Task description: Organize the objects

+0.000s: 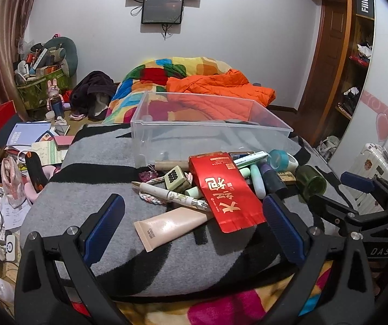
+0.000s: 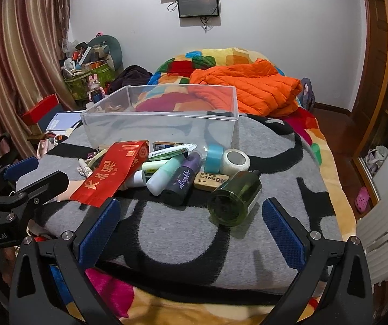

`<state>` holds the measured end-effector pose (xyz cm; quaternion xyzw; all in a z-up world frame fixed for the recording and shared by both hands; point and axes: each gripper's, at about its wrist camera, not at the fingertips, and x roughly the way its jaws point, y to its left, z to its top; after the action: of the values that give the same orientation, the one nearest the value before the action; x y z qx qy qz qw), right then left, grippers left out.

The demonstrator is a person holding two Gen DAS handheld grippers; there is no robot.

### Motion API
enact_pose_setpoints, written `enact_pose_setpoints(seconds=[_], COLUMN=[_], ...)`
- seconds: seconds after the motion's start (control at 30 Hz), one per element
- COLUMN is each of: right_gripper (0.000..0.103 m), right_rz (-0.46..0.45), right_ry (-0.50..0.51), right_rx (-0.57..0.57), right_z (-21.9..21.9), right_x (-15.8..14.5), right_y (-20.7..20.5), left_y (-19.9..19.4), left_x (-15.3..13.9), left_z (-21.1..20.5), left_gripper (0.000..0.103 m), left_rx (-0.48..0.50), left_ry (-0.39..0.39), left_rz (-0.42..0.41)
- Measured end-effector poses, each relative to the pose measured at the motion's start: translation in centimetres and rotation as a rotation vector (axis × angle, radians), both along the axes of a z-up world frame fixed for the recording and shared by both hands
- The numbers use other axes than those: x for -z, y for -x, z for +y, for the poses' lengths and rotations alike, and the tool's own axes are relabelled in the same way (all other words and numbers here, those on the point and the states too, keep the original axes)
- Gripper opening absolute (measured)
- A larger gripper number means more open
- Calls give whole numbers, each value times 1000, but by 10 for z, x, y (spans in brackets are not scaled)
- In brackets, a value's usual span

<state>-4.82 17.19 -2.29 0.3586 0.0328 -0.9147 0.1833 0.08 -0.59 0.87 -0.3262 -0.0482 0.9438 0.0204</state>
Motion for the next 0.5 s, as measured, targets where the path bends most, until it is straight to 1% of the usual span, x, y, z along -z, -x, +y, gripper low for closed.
enact_pose_setpoints(seconds=[0.5], right_gripper=[103], right_rz=[5], right_ry=[7], right_rx=[1], right_z=[-1], right_x=[-4], right_y=[-2], left_y=[0], left_x=[-3], left_z=[0], left_gripper=[103], left_rx=[3], left_ry=[-15], left_rz=[0])
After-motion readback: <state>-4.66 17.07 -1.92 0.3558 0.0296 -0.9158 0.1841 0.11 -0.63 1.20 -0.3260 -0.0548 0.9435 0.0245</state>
